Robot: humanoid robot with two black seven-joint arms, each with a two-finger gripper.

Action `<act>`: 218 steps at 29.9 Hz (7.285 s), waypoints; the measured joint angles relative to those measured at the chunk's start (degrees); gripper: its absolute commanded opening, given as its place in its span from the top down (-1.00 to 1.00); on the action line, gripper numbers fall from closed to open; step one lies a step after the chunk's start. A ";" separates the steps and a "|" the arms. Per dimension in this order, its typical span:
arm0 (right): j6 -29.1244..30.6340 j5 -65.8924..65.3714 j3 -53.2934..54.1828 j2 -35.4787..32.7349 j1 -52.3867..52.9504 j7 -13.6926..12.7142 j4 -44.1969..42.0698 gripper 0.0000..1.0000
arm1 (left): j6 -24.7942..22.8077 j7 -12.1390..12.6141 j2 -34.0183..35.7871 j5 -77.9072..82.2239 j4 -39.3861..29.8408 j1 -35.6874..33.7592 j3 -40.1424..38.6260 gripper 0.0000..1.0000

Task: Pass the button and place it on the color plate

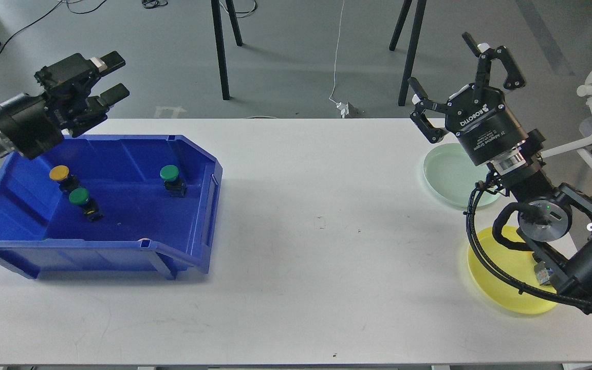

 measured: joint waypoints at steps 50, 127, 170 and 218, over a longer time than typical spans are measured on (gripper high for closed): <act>0.00 0.14 2.05 -1.93 -4.53 0.24 0.17 -0.95 | 7.34 0.01 -0.10 37.65 19.00 -12.26 37.26 -0.67; 0.00 0.22 3.79 -3.56 -7.06 0.23 1.29 -0.95 | 10.19 0.00 -10.23 38.26 34.91 -9.90 37.81 0.41; 0.00 0.22 4.06 -3.53 -7.95 0.23 1.22 -0.95 | 8.78 0.01 14.16 29.74 -1.07 -11.36 29.64 0.60; 0.00 -7.16 -15.71 1.06 3.52 -0.29 3.53 -0.86 | 13.70 0.00 -31.43 3.37 -0.25 -7.69 17.05 0.59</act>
